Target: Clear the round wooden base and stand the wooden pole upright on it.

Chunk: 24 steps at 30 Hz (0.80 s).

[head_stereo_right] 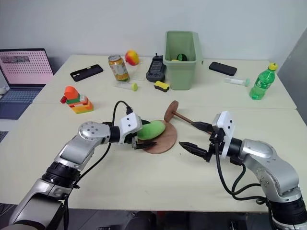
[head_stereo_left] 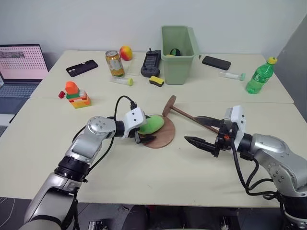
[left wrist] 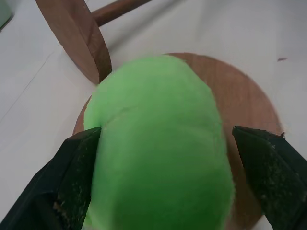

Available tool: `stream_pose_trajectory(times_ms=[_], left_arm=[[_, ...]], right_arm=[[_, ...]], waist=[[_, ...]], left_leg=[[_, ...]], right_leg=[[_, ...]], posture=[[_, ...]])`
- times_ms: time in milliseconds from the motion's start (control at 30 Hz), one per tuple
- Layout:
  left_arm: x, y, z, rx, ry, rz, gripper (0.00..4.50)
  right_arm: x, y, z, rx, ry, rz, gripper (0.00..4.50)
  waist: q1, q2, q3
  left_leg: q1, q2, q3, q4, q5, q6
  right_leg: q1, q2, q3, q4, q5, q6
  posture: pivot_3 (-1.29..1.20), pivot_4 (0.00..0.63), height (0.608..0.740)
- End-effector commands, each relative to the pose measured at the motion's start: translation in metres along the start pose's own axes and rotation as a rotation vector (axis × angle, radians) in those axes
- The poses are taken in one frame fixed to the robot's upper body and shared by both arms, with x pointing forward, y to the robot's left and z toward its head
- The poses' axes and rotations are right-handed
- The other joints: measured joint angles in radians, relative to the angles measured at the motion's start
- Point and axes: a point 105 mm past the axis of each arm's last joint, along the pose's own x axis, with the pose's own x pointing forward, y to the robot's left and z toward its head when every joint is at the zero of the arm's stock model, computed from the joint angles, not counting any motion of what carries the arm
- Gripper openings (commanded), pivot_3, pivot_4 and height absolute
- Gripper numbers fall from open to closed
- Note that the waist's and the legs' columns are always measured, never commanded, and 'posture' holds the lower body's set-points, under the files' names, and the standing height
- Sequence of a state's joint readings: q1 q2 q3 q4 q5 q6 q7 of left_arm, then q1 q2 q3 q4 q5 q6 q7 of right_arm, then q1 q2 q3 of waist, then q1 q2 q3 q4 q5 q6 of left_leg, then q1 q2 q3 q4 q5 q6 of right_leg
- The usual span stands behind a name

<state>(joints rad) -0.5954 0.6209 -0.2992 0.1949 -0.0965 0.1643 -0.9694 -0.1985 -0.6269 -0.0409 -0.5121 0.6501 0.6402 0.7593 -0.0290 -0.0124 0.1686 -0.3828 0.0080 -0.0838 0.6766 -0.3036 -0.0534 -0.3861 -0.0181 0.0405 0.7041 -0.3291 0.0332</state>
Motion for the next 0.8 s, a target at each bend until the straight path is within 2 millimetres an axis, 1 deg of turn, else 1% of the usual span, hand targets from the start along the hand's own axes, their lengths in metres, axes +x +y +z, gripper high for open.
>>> stream_pose_trajectory(times_ms=[33, 67, 167, 300, 500, 567, 633, 667, 700, 767, 800], left_arm=[[0.000, 0.008, 0.009, 0.043, -0.042, 0.029, 4.00], [0.000, 0.009, 0.008, 0.044, -0.041, 0.026, 3.74], [-0.002, 0.010, 0.005, 0.052, -0.034, 0.021, 3.20], [-0.003, 0.012, 0.007, 0.046, -0.043, 0.029, 2.45], [-0.011, 0.020, 0.008, 0.008, -0.047, 0.087, 1.31], [-0.016, 0.024, 0.009, -0.032, -0.053, 0.119, 0.95], [-0.029, 0.035, 0.013, -0.105, -0.084, 0.191, 0.95], [-0.040, 0.049, 0.014, -0.153, -0.103, 0.267, 0.95], [-0.052, 0.067, 0.011, -0.193, -0.107, 0.378, 0.95], [-0.073, 0.105, -0.003, -0.241, -0.076, 0.622, 0.95], [-0.078, 0.115, -0.009, -0.245, -0.058, 0.696, 0.95]], right_arm=[[-0.004, 0.005, 0.009, -0.050, -0.023, -0.009, 4.50], [-0.005, 0.006, 0.008, -0.049, -0.021, -0.014, 4.50], [-0.006, 0.006, 0.007, -0.048, -0.020, -0.022, 4.50], [-0.005, 0.004, 0.008, -0.048, -0.025, -0.030, 4.50], [-0.004, 0.002, 0.007, -0.046, -0.033, -0.039, 4.50], [-0.004, 0.002, 0.008, -0.050, -0.033, -0.040, 4.50], [-0.005, 0.002, 0.010, -0.053, -0.039, -0.044, 4.50], [-0.006, 0.002, 0.011, -0.057, -0.040, -0.045, 4.50], [-0.006, 0.002, 0.012, -0.056, -0.045, -0.048, 4.50], [-0.005, 0.002, 0.015, -0.059, -0.051, -0.047, 4.50], [-0.005, 0.002, 0.015, -0.061, -0.053, -0.045, 4.50]], waist=[[0.000, 0.000, 0.000], [0.000, 0.000, 0.000], [0.000, 0.000, 0.000], [0.000, 0.000, 0.000], [-0.001, 0.000, 0.000], [-0.001, 0.000, 0.000], [-0.001, 0.000, 0.000], [-0.001, 0.000, 0.000], [-0.002, 0.000, 0.000], [-0.001, -0.001, 0.000], [-0.001, -0.001, 0.001]], left_leg=[[0.000, 0.000, 0.000, 0.000, 0.000, 0.000], [0.000, 0.000, 0.000, 0.000, 0.000, 0.000], [0.000, 0.000, 0.000, 0.000, 0.000, 0.000], [0.000, 0.000, 0.000, 0.000, 0.000, 0.000], [0.000, 0.000, 0.000, 0.000, 0.000, 0.000], [0.000, 0.000, 0.000, 0.000, 0.000, 0.000], [0.000, 0.000, 0.000, 0.000, 0.000, 0.000], [0.000, 0.000, 0.000, 0.000, 0.000, 0.000], [0.000, 0.000, 0.000, 0.000, 0.000, 0.000], [0.000, 0.001, -0.001, 0.000, 0.000, 0.000], [0.000, 0.000, -0.001, 0.000, 0.000, 0.000]], right_leg=[[0.000, 0.000, 0.000, 0.000, 0.000, 0.000], [0.000, 0.000, 0.000, 0.000, 0.000, 0.000], [0.000, 0.000, 0.000, 0.000, 0.000, 0.000], [0.000, 0.000, 0.000, 0.000, 0.000, 0.000], [0.000, 0.000, -0.001, 0.000, 0.000, 0.000], [0.000, 0.000, -0.001, 0.000, 0.000, 0.000], [0.000, 0.000, -0.001, 0.000, 0.000, 0.000], [0.000, 0.000, -0.001, 0.000, 0.000, 0.000], [0.000, 0.000, -0.001, 0.000, 0.000, 0.000], [0.000, 0.000, -0.001, 0.001, 0.000, 0.000], [0.000, 0.000, -0.001, 0.002, 0.000, 0.000]], posture=[[0.00, 0.150, 0.740], [0.00, 0.150, 0.740], [0.00, 0.150, 0.740], [0.00, 0.150, 0.740], [0.00, 0.150, 0.740], [0.00, 0.150, 0.740], [0.00, 0.150, 0.740], [0.00, 0.150, 0.740], [0.00, 0.150, 0.740], [0.00, 0.150, 0.740], [0.00, 0.150, 0.740]])
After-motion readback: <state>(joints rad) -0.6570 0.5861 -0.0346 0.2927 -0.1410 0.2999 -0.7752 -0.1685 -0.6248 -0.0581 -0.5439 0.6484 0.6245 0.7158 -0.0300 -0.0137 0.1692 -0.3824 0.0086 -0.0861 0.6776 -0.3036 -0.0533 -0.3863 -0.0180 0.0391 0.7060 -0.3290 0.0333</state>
